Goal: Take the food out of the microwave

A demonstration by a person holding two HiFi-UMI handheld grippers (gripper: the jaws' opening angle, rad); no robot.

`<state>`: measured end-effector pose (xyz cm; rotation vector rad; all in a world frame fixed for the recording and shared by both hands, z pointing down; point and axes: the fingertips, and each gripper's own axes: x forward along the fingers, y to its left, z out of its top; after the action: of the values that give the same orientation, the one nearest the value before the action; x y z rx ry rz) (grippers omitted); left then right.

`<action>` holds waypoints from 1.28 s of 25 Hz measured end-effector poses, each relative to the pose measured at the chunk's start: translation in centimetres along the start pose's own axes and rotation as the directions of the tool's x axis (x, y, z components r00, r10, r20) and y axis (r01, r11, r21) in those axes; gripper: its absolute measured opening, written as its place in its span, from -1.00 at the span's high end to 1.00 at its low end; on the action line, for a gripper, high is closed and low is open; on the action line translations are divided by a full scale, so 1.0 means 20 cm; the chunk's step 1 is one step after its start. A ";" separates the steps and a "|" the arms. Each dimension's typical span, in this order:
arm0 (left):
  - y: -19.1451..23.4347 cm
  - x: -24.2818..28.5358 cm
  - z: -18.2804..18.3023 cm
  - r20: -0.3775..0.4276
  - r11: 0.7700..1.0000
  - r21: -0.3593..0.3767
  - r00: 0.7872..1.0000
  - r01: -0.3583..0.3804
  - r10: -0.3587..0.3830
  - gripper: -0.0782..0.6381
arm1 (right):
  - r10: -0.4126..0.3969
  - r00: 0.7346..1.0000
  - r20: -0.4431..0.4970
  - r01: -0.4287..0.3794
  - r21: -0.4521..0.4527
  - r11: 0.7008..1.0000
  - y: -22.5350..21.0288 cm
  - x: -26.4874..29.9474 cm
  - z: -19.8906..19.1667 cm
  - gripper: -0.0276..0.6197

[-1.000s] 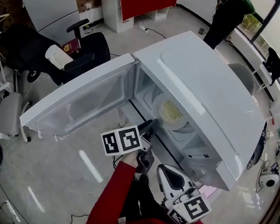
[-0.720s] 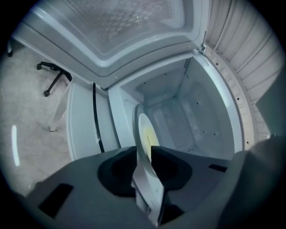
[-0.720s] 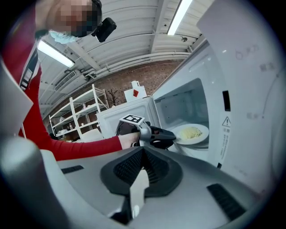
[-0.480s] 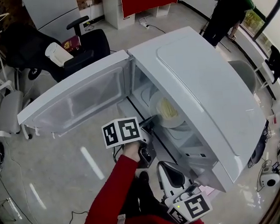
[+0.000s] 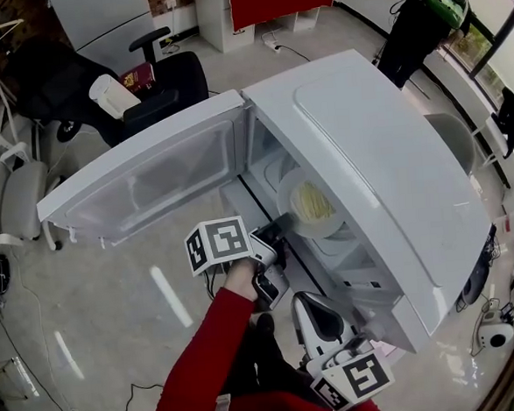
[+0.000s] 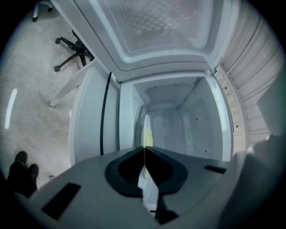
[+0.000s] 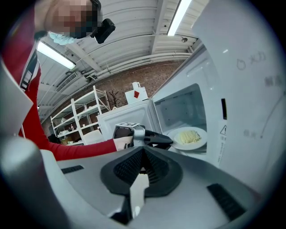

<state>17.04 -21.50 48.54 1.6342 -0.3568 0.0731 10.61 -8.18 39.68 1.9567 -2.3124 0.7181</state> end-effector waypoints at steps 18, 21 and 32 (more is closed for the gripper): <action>0.00 -0.39 -0.02 0.134 0.987 -0.077 0.983 0.138 -0.127 0.73 | 0.095 0.995 -0.006 -0.095 -0.003 0.995 0.08 0.00 0.01 0.89; -0.09 -0.51 0.01 0.206 0.968 -0.098 0.956 0.232 -0.208 0.73 | 0.132 0.991 -0.009 -0.132 -0.013 0.991 0.10 0.01 0.03 0.89; -0.05 -1.06 0.10 0.419 0.972 -0.094 0.894 0.214 -0.157 0.73 | 0.264 0.964 -0.034 -0.265 -0.057 0.962 0.26 0.14 0.06 0.89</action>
<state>-3.10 -19.53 41.80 1.5318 -0.5110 -0.4392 5.42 -10.69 37.70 1.6206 -2.5766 0.6725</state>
